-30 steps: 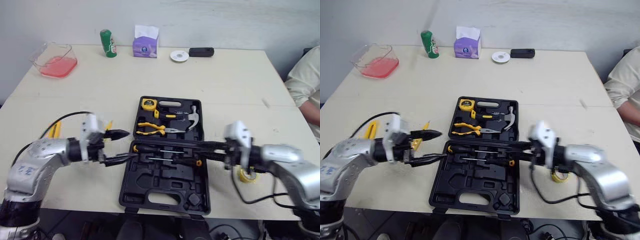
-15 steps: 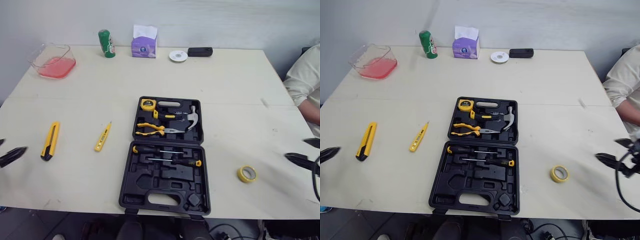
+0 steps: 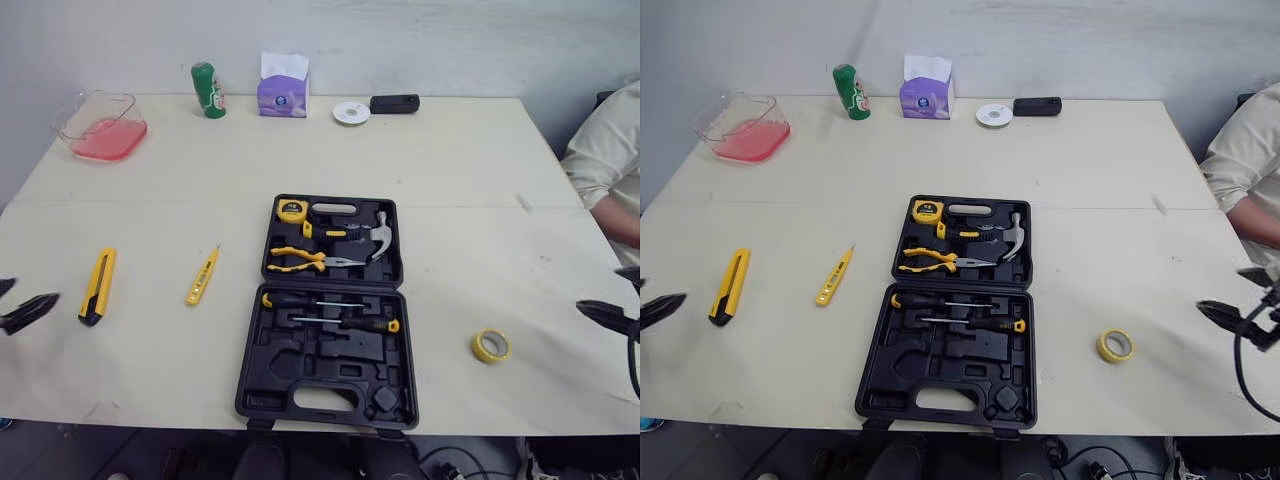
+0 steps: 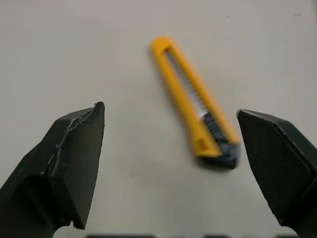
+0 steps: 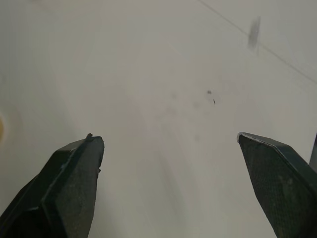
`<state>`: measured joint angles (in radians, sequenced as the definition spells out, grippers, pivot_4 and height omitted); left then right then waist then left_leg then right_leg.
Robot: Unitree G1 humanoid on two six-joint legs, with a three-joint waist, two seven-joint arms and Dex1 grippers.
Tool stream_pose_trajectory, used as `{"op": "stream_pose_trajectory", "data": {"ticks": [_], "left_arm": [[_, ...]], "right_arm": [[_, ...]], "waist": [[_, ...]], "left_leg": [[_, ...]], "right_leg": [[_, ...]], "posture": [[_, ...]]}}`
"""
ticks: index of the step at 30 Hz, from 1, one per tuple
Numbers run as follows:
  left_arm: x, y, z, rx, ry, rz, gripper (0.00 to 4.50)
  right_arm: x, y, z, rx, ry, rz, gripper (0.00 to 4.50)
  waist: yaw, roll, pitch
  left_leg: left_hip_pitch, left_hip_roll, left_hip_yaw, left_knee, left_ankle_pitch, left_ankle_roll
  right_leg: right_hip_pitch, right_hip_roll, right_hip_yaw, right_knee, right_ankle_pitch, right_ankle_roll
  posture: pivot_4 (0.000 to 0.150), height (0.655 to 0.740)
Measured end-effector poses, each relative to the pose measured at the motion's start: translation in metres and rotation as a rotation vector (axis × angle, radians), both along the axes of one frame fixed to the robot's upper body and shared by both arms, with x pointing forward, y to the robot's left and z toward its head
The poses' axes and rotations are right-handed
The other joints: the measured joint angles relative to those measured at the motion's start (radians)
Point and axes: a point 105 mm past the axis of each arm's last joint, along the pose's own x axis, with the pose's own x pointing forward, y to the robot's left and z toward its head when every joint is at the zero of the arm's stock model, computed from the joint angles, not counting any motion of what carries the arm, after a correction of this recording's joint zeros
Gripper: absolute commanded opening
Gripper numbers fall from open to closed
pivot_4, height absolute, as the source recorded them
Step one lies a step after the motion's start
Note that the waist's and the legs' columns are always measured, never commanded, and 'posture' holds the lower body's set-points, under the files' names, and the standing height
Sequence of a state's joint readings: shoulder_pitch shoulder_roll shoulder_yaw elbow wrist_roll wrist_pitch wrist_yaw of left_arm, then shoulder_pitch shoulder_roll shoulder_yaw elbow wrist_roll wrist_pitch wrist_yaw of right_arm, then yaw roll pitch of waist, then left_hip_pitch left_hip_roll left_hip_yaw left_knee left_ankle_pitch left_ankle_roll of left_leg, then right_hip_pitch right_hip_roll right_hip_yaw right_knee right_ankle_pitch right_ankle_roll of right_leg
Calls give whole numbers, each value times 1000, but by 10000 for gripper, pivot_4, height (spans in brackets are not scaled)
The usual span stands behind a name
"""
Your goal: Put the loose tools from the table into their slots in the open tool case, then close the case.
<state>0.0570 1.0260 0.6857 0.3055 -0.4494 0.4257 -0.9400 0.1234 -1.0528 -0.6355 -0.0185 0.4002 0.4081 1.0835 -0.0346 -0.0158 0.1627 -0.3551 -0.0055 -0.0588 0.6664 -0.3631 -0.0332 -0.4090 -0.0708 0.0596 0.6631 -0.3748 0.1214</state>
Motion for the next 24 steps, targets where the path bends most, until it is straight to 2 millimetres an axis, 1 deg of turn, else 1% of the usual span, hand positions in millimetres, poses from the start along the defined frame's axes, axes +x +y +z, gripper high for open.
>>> {"op": "stream_pose_trajectory", "data": {"ticks": [1,2,3,5,6,8,9,11,13,15,17,18,20,21,22,24], "left_arm": [[3,-14,-1,-9,1,-33,45000],[7,-32,-1,-17,-1,-75,45000],[11,-46,-1,-28,-2,-102,45000],[17,-72,-2,-45,10,-125,45000],[19,-82,-3,-46,22,-137,45000],[22,-99,-5,-52,45,-152,45000],[23,-105,-6,-55,56,-156,45000],[25,-125,-13,-51,94,-180,45000],[27,-140,-20,-47,126,-192,45000],[30,-145,-25,-50,150,-175,45000],[38,-149,-27,-15,152,-141,45000],[42,-156,-28,3,147,-141,45000],[48,-173,-32,-22,141,-152,45000],[50,-177,-37,-42,152,-139,45000],[52,-179,-41,-51,167,-121,45000],[57,-178,-45,-44,175,-78,45000]], "right_arm": [[1,12,1,27,-5,34,44714],[4,29,5,62,-15,87,44714],[5,44,10,87,-23,133,44714],[6,76,27,158,-55,235,44714],[4,88,34,178,-67,276,44714],[0,109,42,220,-61,350,44714],[-1,118,42,238,-48,382,44714],[-7,144,42,268,-9,479,44714],[-13,165,44,273,7,564,44714],[-18,178,47,283,13,623,44714],[-20,192,53,311,9,681,44714],[-23,201,54,316,9,721,44714],[-27,214,47,305,46,782,44714],[-27,217,41,297,72,793,44714],[-27,219,37,293,90,800,44714],[-26,223,40,294,83,818,44714]], "waist": [[1,0,0],[3,0,0],[5,0,0],[7,0,0],[7,0,0],[8,-1,0],[7,-1,0],[7,-1,0],[7,-1,0],[7,-1,0],[7,-1,0],[8,-1,0],[10,-1,-1],[10,-2,-1],[10,-2,-1],[7,-2,-1]], "left_leg": [[0,0,0,0,0,0],[0,0,0,1,0,0],[0,0,0,1,0,0],[0,0,0,2,0,0],[-1,0,-1,2,0,0],[-1,0,-2,2,0,0],[-1,0,-2,2,0,0],[-1,-1,-2,2,0,0],[-1,-1,-2,2,0,0],[-1,-1,-2,3,0,0],[-1,-1,-2,4,0,0],[-2,-1,-2,5,0,0],[-3,-1,-3,6,0,0],[-4,-1,-4,7,0,0],[-5,-1,-4,9,-1,0],[-7,-1,-4,12,-1,0]], "right_leg": [[0,0,0,0,0,0],[0,-1,1,0,0,0],[0,-1,1,0,0,0],[0,-1,1,1,0,0],[0,-1,1,1,0,0],[1,-1,0,0,0,0],[1,-1,0,-1,0,0],[0,-1,0,-1,0,0],[0,-1,0,-1,0,0],[0,-1,0,-1,0,0],[1,-1,-1,0,0,0],[1,-1,-1,-1,0,0],[1,-1,-2,-1,0,0],[1,-1,-2,-1,0,0],[0,-1,-2,0,0,0],[-2,0,-3,0,0,1]], "posture": [[1500,7400],[1500,7400],[1500,7400],[1500,7400],[1500,7400],[1500,7400],[1500,7400],[1500,7400],[1500,7400],[1500,7400],[1500,7400],[1500,7400],[1500,7400],[1500,7400],[1500,7400],[1500,7400]]}}
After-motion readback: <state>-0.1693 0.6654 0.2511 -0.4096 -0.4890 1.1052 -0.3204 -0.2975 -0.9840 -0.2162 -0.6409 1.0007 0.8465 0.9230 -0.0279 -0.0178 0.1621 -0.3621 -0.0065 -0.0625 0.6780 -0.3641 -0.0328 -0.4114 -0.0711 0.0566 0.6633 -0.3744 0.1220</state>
